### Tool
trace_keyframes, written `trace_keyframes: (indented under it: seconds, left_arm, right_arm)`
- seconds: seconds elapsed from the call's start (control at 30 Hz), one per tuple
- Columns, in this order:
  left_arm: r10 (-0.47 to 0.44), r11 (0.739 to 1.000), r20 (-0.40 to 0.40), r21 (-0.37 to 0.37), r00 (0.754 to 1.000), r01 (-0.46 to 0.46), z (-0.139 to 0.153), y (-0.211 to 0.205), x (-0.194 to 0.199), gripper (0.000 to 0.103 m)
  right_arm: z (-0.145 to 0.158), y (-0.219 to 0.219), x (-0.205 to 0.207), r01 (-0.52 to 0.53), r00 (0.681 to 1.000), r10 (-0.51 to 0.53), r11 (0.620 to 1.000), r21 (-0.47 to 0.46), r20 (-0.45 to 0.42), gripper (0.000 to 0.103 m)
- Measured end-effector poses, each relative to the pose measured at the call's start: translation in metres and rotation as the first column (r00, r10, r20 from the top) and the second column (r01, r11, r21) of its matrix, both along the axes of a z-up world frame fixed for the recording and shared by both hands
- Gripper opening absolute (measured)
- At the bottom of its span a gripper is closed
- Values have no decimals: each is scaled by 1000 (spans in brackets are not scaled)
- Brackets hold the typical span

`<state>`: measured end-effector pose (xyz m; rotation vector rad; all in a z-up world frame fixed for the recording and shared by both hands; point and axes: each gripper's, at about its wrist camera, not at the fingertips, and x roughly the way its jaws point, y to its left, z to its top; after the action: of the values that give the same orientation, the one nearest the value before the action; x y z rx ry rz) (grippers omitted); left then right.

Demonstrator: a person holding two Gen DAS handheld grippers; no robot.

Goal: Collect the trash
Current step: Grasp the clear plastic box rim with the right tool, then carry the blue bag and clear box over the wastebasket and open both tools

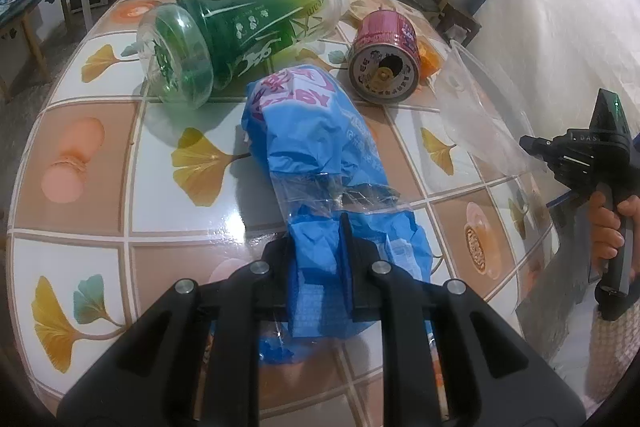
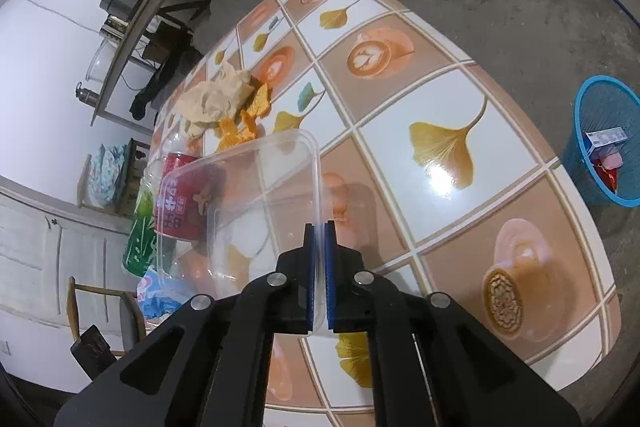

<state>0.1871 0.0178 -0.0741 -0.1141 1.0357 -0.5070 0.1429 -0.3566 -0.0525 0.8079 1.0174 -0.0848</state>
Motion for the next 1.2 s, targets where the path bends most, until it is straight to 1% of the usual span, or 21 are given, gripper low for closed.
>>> trace_keyframes:
  seconds: [0.23,0.43,0.6,0.7,0.83,1.0,1.03,1.1,1.2]
  left_arm:
    - [10,1000,12,-19,1000,-10,10,3,-5,15]
    - [10,999,24,-49,1000,-9,24,0,-10,14]
    - [-16,997,42,-77,999,19,41,-14,-12,14]
    - [-48,995,62,-85,997,53,55,-30,-14,13]
    - [-104,990,83,-87,991,111,70,-59,-14,13]
    - [-213,971,112,-87,970,224,90,-115,-13,13]
    - [-237,965,120,-85,964,247,94,-127,-13,13]
    - [-301,946,137,-82,944,313,103,-160,-13,13]
    - [-388,913,146,-76,910,401,111,-210,-14,13]
  right_arm:
    - [9,-10,-8,14,999,-14,1000,3,34,4]
    - [13,-24,-16,27,997,-29,999,29,70,4]
    - [17,-44,-28,55,993,-61,997,52,106,4]
    - [20,-62,-42,89,986,-97,994,64,133,4]
    - [23,-97,-68,159,971,-170,984,77,165,4]
    - [17,-155,-121,297,933,-310,950,94,185,4]
    - [15,-168,-135,331,921,-343,939,96,184,4]
    - [10,-191,-159,388,899,-400,916,101,178,4]
    - [-1,-225,-199,476,858,-487,873,104,162,4]
